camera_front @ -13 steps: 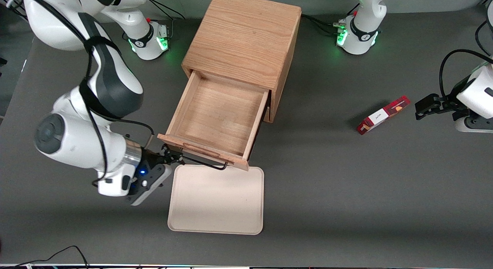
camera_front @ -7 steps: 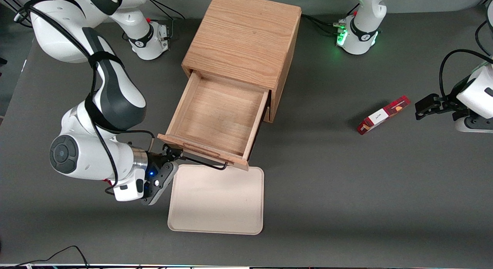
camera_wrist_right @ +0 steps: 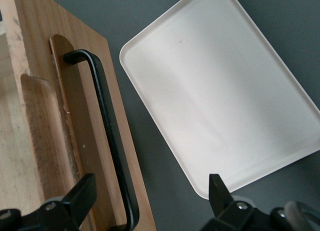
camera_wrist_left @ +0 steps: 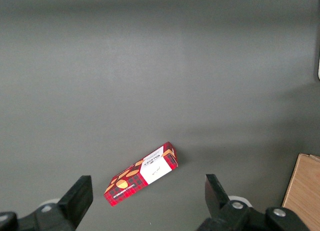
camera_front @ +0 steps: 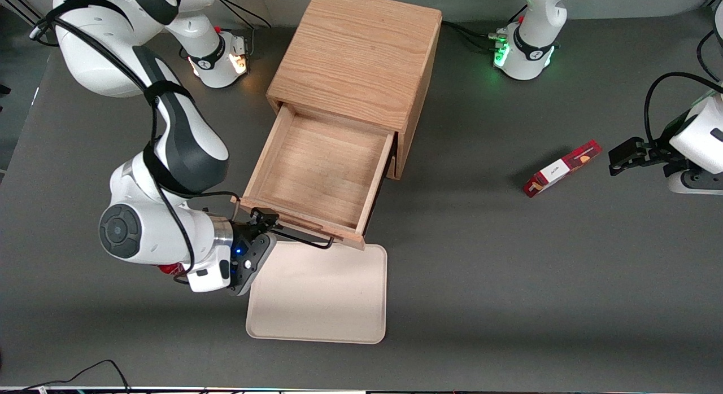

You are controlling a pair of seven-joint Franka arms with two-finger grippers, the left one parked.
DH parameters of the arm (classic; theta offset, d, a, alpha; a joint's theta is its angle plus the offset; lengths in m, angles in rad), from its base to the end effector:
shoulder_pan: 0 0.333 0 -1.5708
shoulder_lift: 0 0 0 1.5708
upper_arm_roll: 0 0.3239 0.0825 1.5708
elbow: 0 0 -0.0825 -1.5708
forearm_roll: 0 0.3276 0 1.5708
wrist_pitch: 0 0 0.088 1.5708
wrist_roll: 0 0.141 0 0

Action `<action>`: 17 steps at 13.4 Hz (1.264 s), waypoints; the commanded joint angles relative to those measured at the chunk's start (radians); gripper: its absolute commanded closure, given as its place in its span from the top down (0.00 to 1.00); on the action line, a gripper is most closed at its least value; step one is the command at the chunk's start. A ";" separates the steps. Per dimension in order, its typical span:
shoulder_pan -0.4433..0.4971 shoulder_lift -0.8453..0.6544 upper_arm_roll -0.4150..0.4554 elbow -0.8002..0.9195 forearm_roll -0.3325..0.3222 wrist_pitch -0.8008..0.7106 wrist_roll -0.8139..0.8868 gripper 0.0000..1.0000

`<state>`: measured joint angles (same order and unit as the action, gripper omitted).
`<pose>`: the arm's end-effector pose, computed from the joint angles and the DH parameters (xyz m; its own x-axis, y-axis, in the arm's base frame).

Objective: Close top drawer
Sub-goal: 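Position the right gripper against the drawer front beside the handle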

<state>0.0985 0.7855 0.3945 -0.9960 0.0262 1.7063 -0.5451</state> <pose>0.6543 0.2498 0.3952 0.6064 0.7855 0.1239 0.7821 -0.5609 -0.2717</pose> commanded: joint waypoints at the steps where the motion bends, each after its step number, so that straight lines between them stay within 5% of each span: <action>1: 0.003 0.012 0.001 0.002 0.014 0.019 -0.009 1.00; 17: 0.006 -0.073 0.011 -0.199 0.017 0.120 0.065 1.00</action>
<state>0.1003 0.7873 0.4086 -1.0868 0.0266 1.7881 -0.5106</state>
